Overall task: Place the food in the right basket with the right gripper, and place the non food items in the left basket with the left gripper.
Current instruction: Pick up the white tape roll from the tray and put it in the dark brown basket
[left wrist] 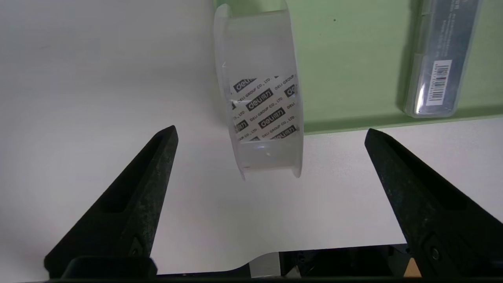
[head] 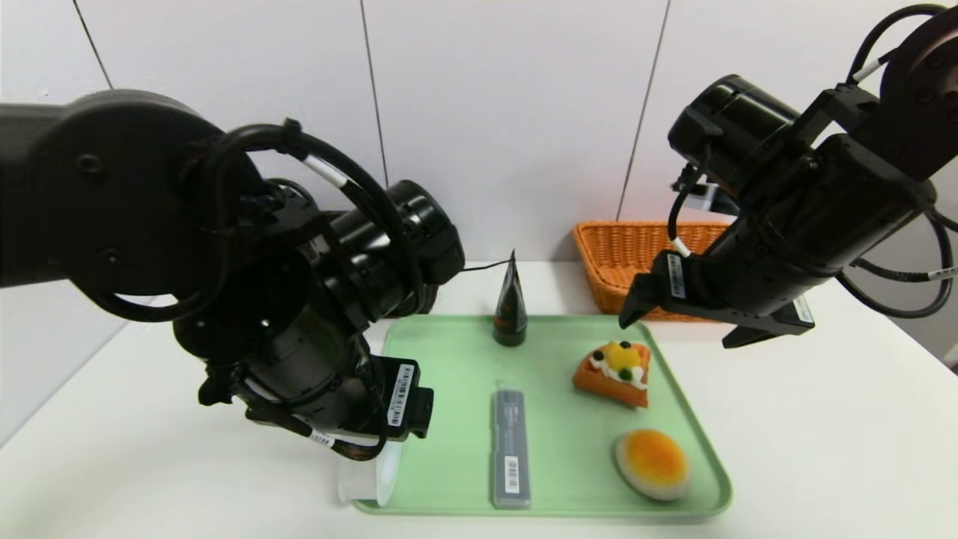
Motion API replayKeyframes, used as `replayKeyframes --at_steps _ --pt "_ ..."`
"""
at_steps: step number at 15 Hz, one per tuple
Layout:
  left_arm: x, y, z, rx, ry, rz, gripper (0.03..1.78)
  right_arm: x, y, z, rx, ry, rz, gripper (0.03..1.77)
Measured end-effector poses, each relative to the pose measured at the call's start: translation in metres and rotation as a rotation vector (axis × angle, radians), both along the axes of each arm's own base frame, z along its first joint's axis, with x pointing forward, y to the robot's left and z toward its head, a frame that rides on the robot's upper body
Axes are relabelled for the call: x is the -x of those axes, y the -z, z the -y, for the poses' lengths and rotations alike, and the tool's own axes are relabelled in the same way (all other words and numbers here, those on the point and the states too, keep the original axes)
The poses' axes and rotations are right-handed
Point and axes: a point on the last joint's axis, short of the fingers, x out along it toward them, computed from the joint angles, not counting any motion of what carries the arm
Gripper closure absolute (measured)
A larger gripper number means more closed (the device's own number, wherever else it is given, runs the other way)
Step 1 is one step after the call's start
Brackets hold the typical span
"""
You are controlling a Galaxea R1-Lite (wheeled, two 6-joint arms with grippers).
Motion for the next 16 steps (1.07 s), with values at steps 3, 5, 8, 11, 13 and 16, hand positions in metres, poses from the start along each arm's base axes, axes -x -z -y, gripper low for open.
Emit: replayKeyframes --at_steps 3,5,8,11,13,16 --pt "-0.007 0.011 0.008 -0.025 -0.004 -0.025 0.12 -0.001 0.000 0.001 0.000 0.005 0.000 0.09" --pt "-0.012 0.019 0.012 -0.034 -0.028 -0.045 0.12 -0.001 0.000 0.002 -0.002 0.010 0.000 0.09" --pt "-0.018 0.028 0.016 -0.047 -0.042 -0.069 0.12 -0.001 0.000 0.003 -0.002 0.014 0.001 0.09" --pt "-0.020 0.031 0.016 -0.041 -0.043 -0.088 0.12 -0.002 0.000 0.005 -0.002 0.021 -0.002 0.09" --pt "-0.023 0.033 0.014 -0.032 -0.051 -0.112 0.12 -0.002 0.001 0.005 0.000 0.022 -0.005 0.09" --pt "-0.025 0.034 0.012 -0.037 -0.057 -0.119 0.12 -0.001 0.003 0.005 0.005 0.022 -0.015 0.09"
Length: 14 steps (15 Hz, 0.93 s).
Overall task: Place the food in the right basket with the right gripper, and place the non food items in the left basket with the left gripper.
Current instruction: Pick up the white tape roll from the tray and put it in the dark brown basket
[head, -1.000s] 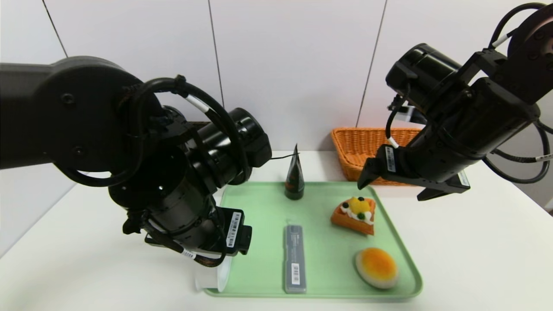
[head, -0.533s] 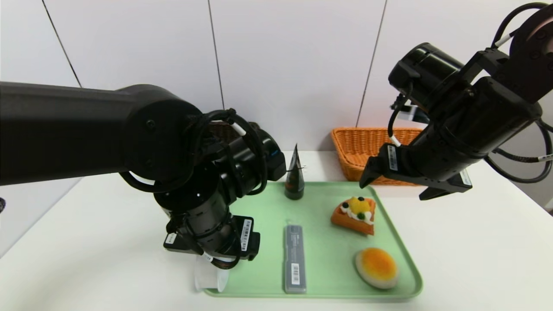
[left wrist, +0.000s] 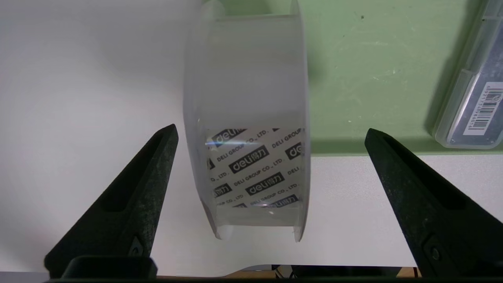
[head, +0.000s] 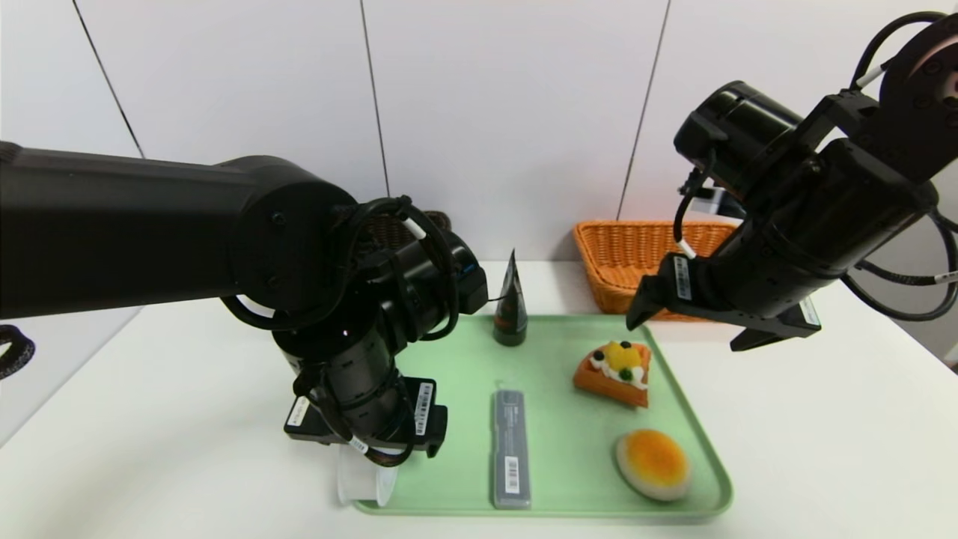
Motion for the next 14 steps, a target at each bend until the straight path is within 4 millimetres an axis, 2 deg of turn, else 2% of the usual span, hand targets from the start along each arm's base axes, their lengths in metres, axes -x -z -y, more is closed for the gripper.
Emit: replayKeyframes --at_steps 1,4,7,8,9,14 --pt "-0.0002 0.0000 -0.0002 -0.001 -0.001 0.000 0.20 0.0002 0.0000 0.0001 0.000 0.000 0.000 0.09" --pt "-0.0012 0.0005 -0.0008 -0.003 -0.005 0.000 0.68 0.0013 -0.0011 0.0008 -0.001 0.000 0.003 0.09" --pt "-0.0017 0.0012 -0.0005 -0.005 -0.005 -0.002 1.01 0.0023 -0.0006 0.0013 0.000 0.000 0.000 0.09" --pt "-0.0018 0.0014 -0.0005 -0.004 -0.005 -0.003 1.18 0.0026 -0.0005 0.0015 0.000 0.000 -0.001 0.09" --pt "-0.0017 0.0019 -0.0007 -0.006 -0.006 -0.004 1.23 0.0029 -0.0007 0.0016 0.001 0.000 -0.001 0.09" --pt "-0.0009 -0.0021 -0.0024 0.008 -0.007 0.004 1.23 0.0036 -0.0008 0.0019 0.000 -0.001 -0.001 0.09"
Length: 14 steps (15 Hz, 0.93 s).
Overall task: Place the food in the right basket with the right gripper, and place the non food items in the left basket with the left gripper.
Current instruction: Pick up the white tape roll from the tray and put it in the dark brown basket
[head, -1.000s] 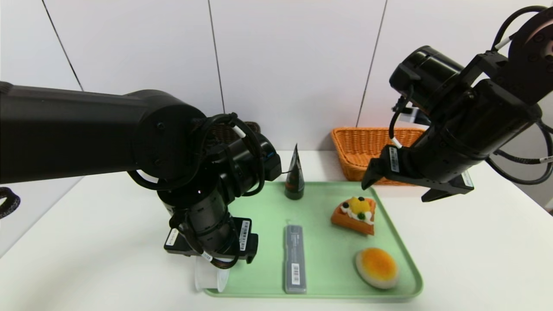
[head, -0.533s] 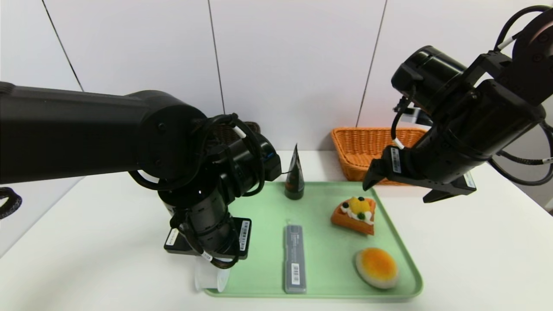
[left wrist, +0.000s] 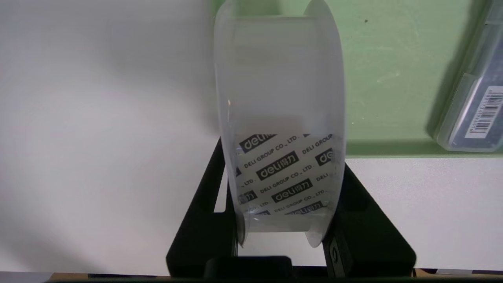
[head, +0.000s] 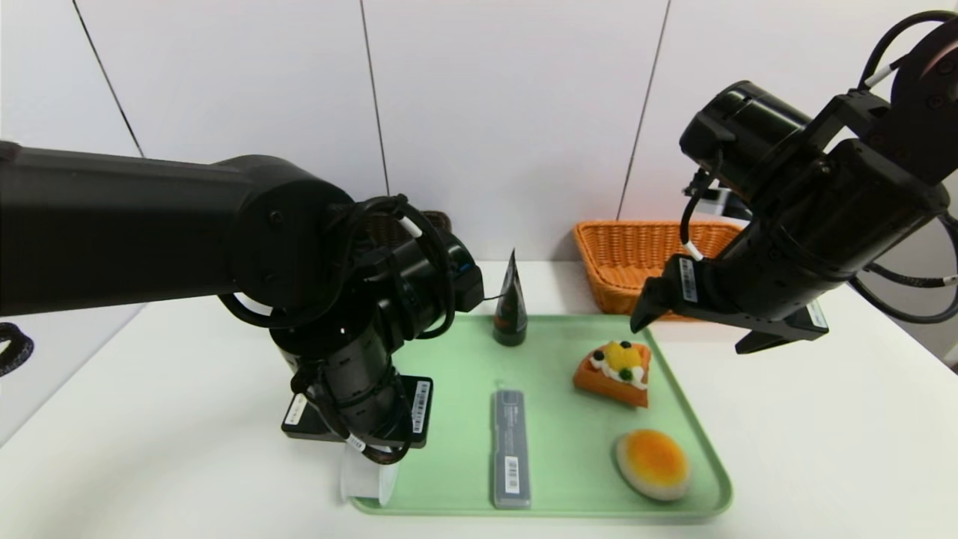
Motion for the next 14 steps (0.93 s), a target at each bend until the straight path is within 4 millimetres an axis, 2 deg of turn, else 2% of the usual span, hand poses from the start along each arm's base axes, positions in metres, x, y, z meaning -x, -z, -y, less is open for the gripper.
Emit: replayKeyframes --at_steps 3,7,9,11,14 --pt "0.005 -0.023 -0.001 0.098 0.027 0.032 1.23 0.003 -0.004 0.002 -0.007 0.002 0.012 0.09" --pt "0.017 -0.084 -0.012 0.262 0.074 0.197 1.24 0.013 -0.013 0.004 -0.024 -0.012 0.041 0.09" --pt "0.021 -0.112 -0.029 0.318 0.072 0.296 1.23 0.017 -0.017 0.005 -0.033 -0.013 0.056 0.09" --pt "0.017 -0.132 -0.051 0.316 0.048 0.398 1.24 0.020 -0.021 0.008 -0.040 -0.008 0.067 0.09" --pt "-0.003 -0.150 -0.082 0.268 -0.002 0.558 1.24 0.020 -0.022 0.008 -0.047 0.000 0.075 0.09"
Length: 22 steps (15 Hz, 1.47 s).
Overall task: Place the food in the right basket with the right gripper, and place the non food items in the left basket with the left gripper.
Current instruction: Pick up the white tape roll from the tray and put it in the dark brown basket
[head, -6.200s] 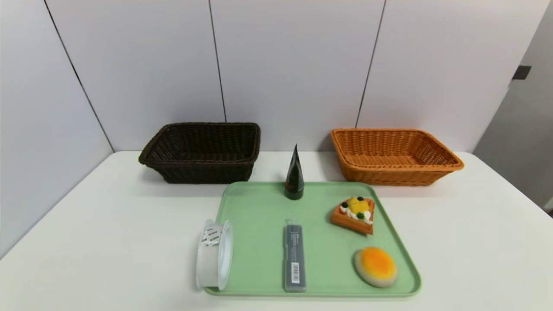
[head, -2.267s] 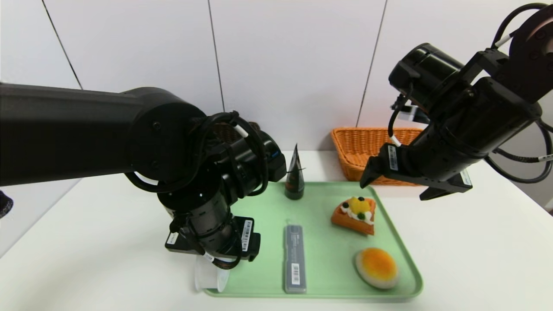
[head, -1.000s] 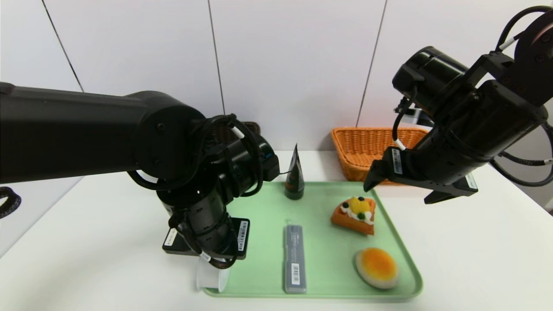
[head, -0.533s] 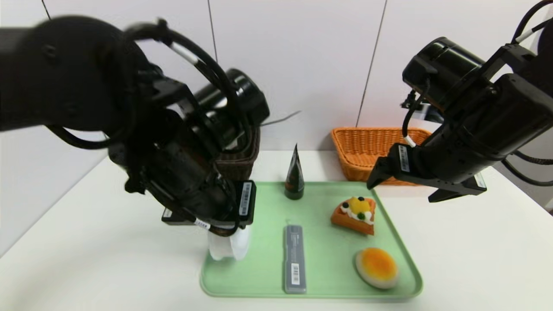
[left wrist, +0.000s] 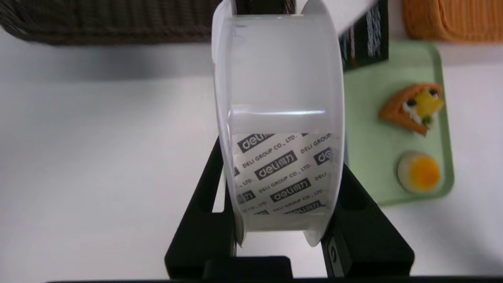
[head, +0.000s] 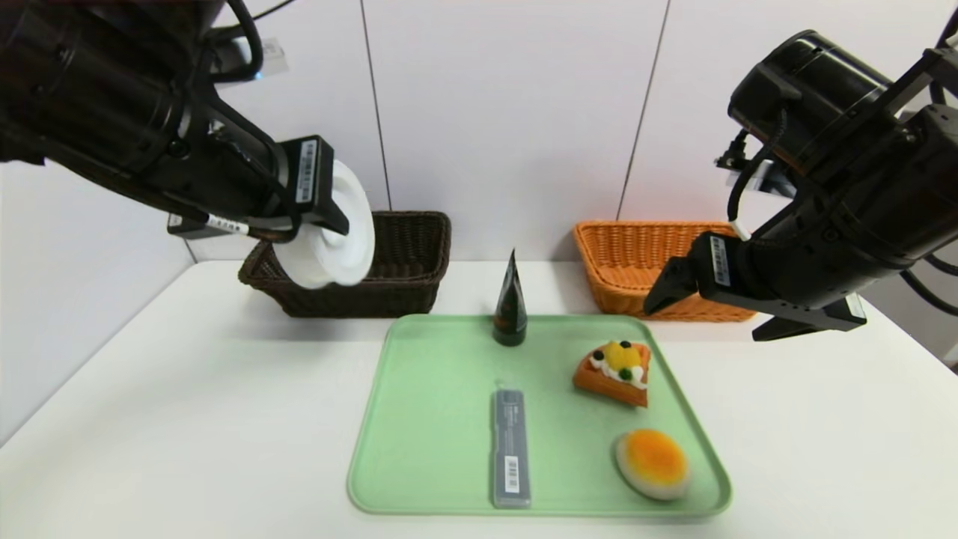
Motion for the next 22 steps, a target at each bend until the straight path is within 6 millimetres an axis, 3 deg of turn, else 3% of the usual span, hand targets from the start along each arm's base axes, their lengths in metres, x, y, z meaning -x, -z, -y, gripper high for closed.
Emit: replayKeyframes --at_steps 3,6,10,14,17,22 --pt "-0.035 -0.006 -0.026 -0.024 -0.081 0.140 1.23 -0.002 0.002 0.001 0.001 0.013 -0.006 0.09" --pt "-0.078 0.007 -0.043 -0.064 -0.144 0.181 1.23 -0.007 0.004 0.001 -0.008 0.024 -0.001 0.09" --pt "-0.141 0.047 -0.061 -0.116 -0.183 0.165 1.24 -0.014 0.005 -0.003 -0.025 0.022 0.024 0.09" --pt "-0.198 0.102 -0.080 -0.188 -0.200 0.127 1.24 -0.017 0.008 -0.005 -0.021 0.023 0.015 0.09" --pt "-0.221 0.130 -0.091 -0.223 -0.204 0.114 1.23 -0.019 0.011 -0.006 -0.018 0.024 0.008 0.09" --pt "-0.230 0.150 -0.093 -0.211 -0.183 0.057 1.24 -0.023 0.015 -0.008 -0.009 0.025 -0.005 0.09"
